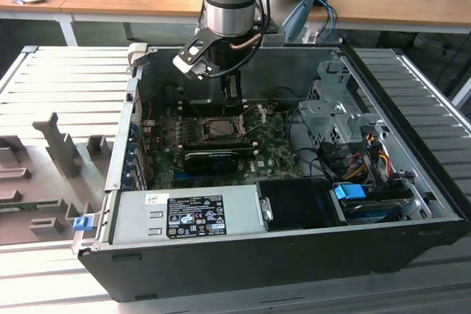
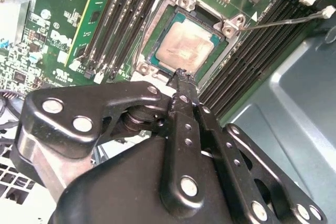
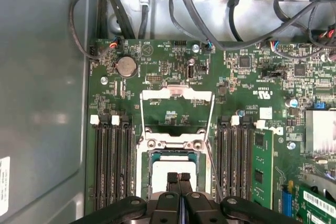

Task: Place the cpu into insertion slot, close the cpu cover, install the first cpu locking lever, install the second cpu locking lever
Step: 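Close the cpu cover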

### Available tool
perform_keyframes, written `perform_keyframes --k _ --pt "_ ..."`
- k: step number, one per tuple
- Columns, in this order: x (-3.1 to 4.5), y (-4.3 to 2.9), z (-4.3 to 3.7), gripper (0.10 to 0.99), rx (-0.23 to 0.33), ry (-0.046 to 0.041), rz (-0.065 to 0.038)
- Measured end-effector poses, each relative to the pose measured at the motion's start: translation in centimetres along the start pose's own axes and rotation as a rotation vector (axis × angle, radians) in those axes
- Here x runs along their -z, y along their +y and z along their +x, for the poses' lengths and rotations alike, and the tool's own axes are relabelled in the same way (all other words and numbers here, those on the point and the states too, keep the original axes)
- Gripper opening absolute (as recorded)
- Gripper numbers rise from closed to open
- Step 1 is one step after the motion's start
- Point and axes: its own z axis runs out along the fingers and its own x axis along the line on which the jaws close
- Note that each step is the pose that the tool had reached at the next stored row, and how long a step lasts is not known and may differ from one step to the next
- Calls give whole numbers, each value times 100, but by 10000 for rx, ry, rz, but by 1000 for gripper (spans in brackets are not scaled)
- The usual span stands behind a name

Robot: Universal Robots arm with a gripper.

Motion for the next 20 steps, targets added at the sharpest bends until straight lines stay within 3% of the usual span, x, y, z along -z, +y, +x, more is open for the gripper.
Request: perform_keyframes --k 8,20 --pt "66 25 1 106 2 2 -2" --pt "82 195 -2 106 1 -1 8"
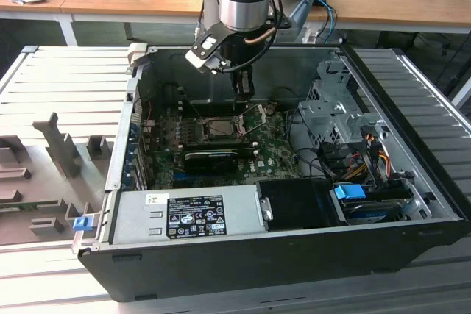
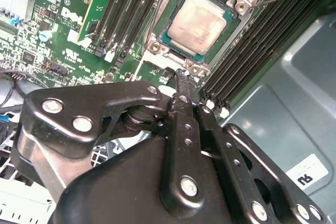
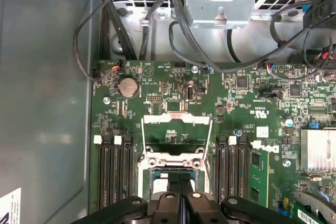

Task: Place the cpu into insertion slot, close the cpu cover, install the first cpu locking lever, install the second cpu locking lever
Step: 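Close the cpu cover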

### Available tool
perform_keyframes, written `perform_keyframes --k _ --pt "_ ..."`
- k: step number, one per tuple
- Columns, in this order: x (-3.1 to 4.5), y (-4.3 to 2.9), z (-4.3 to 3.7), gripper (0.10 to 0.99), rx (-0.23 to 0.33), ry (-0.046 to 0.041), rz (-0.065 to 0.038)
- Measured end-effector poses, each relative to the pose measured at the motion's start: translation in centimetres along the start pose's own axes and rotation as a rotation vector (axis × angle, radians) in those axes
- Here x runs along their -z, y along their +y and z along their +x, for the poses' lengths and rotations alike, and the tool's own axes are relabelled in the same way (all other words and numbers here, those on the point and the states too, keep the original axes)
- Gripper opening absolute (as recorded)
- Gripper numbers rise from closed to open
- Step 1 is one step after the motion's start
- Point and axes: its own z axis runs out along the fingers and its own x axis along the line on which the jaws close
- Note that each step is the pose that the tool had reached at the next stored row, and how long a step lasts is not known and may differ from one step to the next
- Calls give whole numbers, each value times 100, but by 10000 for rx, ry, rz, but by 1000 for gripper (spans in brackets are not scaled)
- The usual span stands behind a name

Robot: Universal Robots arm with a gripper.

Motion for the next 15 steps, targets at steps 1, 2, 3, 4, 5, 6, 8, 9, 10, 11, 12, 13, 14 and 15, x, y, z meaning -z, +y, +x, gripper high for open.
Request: perform_keyframes --k 1,2,3,4,5,6,8,9,10,11,12,13,14,15 --pt "-1 14 0 106 -1 0 0" --pt "-2 30 0 106 0 0 2" --pt "-2 44 -1 106 1 0 3" --pt "-3 61 -1 106 0 1 3" --pt "-4 74 -1 106 0 0 4" --pt "-5 90 -1 106 -1 0 5" --pt "-7 120 -2 106 -1 1 6" --pt "-7 142 -2 106 0 -1 7" --pt "-9 172 -3 106 0 -1 6" --pt "-11 200 -3 106 -1 0 7" --pt "-12 218 -3 106 -1 0 6" --pt "-13 235 -4 106 0 0 6" --pt "-15 264 -4 106 1 1 6" --pt "-15 276 -4 106 1 1 6"
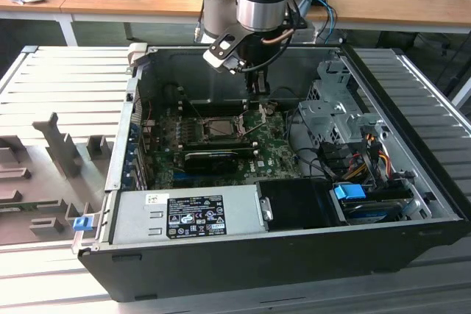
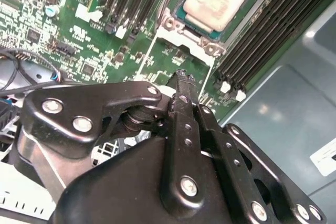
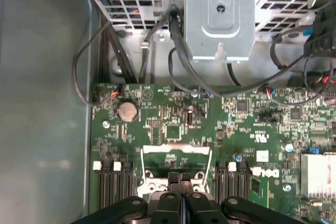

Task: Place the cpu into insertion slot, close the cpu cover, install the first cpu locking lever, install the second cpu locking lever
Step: 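Close the cpu cover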

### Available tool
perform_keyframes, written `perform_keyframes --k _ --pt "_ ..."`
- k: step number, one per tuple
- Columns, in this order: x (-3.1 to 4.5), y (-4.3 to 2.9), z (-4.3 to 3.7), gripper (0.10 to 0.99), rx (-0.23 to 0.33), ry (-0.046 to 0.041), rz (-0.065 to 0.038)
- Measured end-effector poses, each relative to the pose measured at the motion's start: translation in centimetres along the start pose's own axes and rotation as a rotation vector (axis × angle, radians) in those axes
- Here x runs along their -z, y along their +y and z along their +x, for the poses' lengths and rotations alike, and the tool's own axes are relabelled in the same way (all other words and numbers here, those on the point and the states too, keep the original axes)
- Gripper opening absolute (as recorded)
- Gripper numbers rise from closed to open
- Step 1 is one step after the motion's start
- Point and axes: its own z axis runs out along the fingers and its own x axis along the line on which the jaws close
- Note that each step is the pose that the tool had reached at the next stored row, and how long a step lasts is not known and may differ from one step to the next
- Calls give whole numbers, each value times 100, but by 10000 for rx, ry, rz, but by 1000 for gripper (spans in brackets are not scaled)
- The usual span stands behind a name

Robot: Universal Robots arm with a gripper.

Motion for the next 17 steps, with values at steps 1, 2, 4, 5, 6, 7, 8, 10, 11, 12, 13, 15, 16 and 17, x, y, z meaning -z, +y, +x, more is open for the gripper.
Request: perform_keyframes --k 1,2,4,5,6,7,8,10,11,12,13,15,16,17 --pt "0 4 0 106 -1 0 0" --pt "0 12 -1 106 -1 -1 0" --pt "-3 51 -2 106 -1 0 0" --pt "-3 64 -3 106 0 0 0" --pt "-4 76 -3 106 0 -1 1" --pt "-4 83 -3 106 0 0 1" --pt "-4 88 -3 106 0 -1 1" --pt "-5 102 -3 106 -1 0 1" --pt "-6 113 -4 106 -2 0 1" --pt "-7 123 -4 106 -1 0 1" --pt "-10 144 -4 106 -2 0 0" --pt "-22 179 -5 106 0 0 1" --pt "-26 201 -6 106 -1 -2 2" --pt "-31 232 -6 106 -2 -3 4"
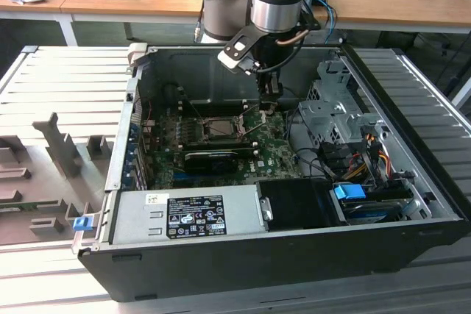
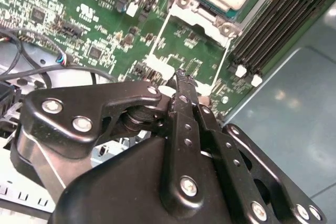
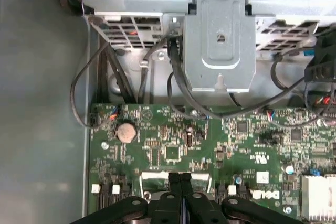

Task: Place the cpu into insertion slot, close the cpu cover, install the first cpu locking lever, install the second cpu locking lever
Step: 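Close the cpu cover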

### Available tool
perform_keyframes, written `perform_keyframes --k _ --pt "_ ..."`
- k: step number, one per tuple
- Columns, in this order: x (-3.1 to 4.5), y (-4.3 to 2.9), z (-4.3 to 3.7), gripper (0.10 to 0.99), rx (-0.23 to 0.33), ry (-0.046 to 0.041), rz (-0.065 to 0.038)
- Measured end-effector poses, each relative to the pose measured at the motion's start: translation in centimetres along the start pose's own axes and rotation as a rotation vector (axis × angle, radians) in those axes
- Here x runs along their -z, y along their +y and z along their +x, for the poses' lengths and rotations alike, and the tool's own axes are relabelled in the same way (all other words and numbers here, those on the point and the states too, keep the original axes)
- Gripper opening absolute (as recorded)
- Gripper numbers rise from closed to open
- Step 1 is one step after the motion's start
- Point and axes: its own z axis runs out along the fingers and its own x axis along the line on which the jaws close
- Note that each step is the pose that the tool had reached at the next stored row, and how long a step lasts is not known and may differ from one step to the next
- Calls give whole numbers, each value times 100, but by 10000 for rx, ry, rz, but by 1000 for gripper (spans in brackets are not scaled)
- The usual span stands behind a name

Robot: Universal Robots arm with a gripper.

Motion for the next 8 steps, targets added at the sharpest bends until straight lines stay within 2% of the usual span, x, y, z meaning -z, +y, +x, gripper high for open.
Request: perform_keyframes --k 5,8 --pt "-24 155 3 106 2 3 23" --pt "-45 206 6 106 1 3 40"
